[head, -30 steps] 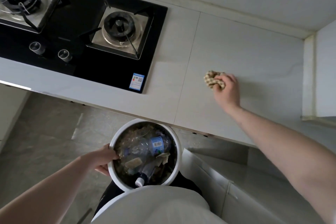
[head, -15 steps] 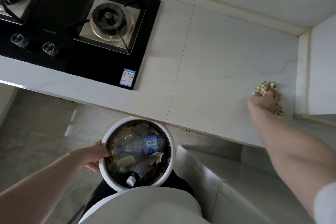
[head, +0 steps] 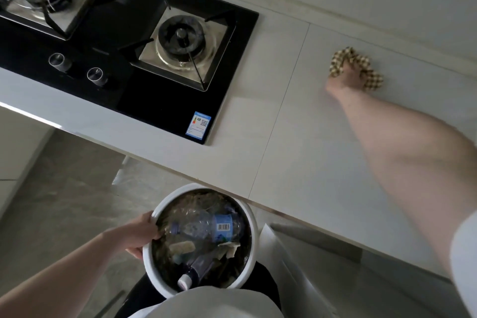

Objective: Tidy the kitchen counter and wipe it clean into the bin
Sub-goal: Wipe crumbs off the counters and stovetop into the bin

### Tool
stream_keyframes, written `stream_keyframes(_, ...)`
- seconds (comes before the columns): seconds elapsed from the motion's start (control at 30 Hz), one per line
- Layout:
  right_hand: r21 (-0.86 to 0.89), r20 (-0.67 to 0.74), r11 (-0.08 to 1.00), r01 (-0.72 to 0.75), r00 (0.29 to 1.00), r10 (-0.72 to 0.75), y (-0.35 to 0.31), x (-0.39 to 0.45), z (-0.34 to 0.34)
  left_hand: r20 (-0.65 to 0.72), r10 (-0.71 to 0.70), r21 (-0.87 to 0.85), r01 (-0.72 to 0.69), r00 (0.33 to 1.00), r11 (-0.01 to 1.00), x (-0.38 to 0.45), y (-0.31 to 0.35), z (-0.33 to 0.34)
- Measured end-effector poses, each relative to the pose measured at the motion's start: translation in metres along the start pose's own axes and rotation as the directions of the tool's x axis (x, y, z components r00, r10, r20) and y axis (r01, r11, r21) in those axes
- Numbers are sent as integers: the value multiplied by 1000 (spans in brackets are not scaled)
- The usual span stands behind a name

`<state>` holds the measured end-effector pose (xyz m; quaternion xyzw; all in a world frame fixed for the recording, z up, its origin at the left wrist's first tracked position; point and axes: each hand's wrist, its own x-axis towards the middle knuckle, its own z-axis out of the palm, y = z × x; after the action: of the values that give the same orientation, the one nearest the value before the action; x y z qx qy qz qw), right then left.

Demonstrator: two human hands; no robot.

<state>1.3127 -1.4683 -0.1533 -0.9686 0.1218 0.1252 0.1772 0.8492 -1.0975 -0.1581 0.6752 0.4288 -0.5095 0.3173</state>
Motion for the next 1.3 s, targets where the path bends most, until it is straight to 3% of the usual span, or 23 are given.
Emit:
stream_keyframes(0.23, -85, 157, 947, 309, 943, -294, -91, 17, 27, -9, -15, -53, 15, 1000, 998, 3, -5, 3)
stream_keyframes(0.37, -94, 114, 889, 448, 892, -438, -94, -27, 45, -8, -17, -78, 17, 1000, 997, 1, -7, 5)
stream_keyframes(0.6, 90, 62, 759, 645, 757, -650, -62, -151, 83, -12, -4, -72, 3, 1000, 997, -14, -5, 7)
stream_keyframes(0.73, 164, 122, 707, 688, 698, -706, -45, -240, 93, -18, 29, -64, -30, 999, 998, -17, -7, 7)
stream_keyframes(0.93, 346, 418, 675, 652, 537, -733, -28, -359, 104, -35, 60, -63, -62, 998, 996, -6, -18, 11)
stream_keyframes(1.03, 360, 471, 662, 657, 485, -737, -20, -380, 101, -43, 62, -50, -64, 997, 997, -15, -15, 13)
stream_keyframes(1.13, 424, 412, 704, 569, 571, -710, -26, -369, 74, -60, 69, -61, -73, 996, 995, -19, -14, 15)
stream_keyframes(1.23, 423, 179, 724, 544, 734, -656, -32, -325, 39, -52, 88, -64, -91, 995, 994, -17, -17, 16)
stream_keyframes(1.3, 345, 40, 747, 568, 787, -616, -28, -288, 21, -42, 93, -74, -95, 995, 993, -16, -18, 16)
